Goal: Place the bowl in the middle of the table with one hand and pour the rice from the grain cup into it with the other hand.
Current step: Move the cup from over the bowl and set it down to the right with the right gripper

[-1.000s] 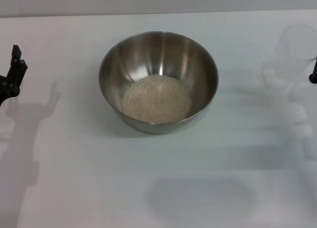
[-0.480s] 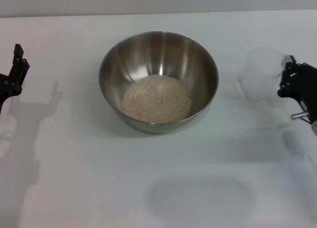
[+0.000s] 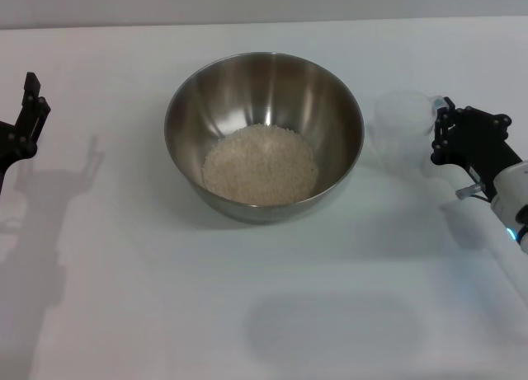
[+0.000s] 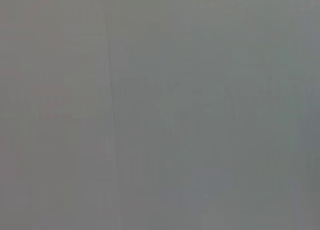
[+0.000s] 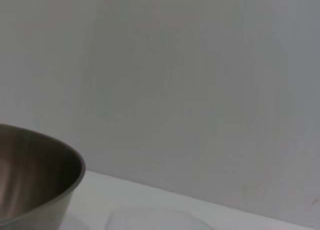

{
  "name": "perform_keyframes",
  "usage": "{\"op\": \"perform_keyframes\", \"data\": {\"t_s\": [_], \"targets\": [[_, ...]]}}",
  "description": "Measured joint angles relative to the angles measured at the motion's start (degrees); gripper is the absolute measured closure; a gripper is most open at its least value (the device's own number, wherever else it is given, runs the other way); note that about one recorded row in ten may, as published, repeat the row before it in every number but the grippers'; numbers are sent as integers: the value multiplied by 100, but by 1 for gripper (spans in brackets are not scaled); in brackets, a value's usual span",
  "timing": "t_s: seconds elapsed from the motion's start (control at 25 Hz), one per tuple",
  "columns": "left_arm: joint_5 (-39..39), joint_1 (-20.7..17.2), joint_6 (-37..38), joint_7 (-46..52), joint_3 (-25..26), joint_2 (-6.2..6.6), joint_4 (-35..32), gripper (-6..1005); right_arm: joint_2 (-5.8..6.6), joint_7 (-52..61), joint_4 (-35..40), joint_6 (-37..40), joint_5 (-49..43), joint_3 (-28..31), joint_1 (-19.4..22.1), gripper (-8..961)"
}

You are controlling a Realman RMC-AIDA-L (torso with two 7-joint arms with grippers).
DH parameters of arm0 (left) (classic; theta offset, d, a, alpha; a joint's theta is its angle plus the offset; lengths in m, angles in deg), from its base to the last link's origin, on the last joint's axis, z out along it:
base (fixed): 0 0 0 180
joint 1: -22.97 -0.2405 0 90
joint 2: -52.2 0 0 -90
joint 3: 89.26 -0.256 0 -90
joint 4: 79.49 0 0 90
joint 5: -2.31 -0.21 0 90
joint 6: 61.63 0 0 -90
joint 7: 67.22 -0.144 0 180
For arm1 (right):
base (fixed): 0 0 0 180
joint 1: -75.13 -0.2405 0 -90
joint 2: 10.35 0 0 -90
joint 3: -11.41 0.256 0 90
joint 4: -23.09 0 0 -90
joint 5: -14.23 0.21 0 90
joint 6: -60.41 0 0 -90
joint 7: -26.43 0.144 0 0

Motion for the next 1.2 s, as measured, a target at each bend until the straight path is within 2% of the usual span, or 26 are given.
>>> {"op": "perform_keyframes", "data": {"t_s": [0.44, 0.64, 1.04, 1.12, 1.2], "targets": [[0, -9, 28, 0, -50, 1, -8, 165, -9, 14, -201, -85, 0, -38, 41, 838], [0, -24, 45, 0, -54, 0, -3, 165, 0, -6, -366, 329, 0, -137, 344, 577], [0, -25, 45, 0, -53, 9, 5, 165, 9, 32, -420, 850, 0, -166, 836, 405], [0, -29, 45, 0, -52, 10, 6, 165, 8, 42, -423, 1158, 0, -166, 1039, 371], [0, -29, 43, 0, -45, 10, 4, 165, 8, 57, -423, 1314, 0, -167, 1110, 367]]}}
